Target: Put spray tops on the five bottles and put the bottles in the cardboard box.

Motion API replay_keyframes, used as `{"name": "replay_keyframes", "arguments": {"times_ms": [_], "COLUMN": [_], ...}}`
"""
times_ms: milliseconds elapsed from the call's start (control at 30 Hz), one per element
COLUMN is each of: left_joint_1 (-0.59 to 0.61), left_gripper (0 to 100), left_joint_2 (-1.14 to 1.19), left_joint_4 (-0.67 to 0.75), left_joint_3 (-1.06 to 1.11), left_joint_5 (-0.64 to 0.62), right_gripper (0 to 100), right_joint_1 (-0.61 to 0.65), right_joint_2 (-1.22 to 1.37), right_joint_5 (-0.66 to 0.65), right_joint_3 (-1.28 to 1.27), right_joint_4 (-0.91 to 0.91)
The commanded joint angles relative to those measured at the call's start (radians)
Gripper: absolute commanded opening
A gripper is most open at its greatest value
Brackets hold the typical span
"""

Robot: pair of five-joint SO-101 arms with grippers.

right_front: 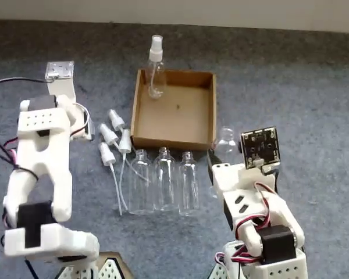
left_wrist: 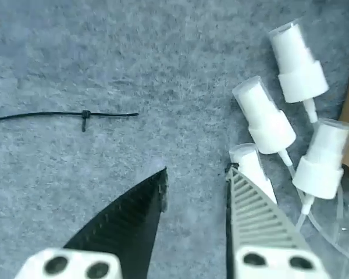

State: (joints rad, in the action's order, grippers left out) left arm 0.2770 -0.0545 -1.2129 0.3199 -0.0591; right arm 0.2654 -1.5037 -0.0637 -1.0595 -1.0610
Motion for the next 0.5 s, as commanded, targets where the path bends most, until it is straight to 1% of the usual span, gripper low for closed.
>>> {"name": "replay_keyframes", "arguments": {"times_ms": [0, 133, 300, 467], "left_joint_1": [-0.070, -0.122, -0.128, -0.150], "left_gripper": [16, 16, 16, 16], "left_joint_2": [0.139, 0.194, 0.209, 0.232], "left_joint_4": [-0.006, 0.008, 0.052, 0.140], "left_joint_3": [-0.097, -0.099, -0.097, -0.027], "left_joint_5": [-0.044, -0.069, -0.071, -0.087], "right_gripper": [5.2, 5.2, 5.2, 5.2], "right_joint_1": [0.007, 0.007, 0.007, 0.007], "right_joint_2": [-0.018, -0.018, -0.018, -0.021], "right_joint_5": [0.006, 0.006, 0.006, 0.011], "right_joint_3": [-0.010, -0.021, -0.021, -0.021], "right_joint_4": [0.024, 0.024, 0.024, 0.024]}}
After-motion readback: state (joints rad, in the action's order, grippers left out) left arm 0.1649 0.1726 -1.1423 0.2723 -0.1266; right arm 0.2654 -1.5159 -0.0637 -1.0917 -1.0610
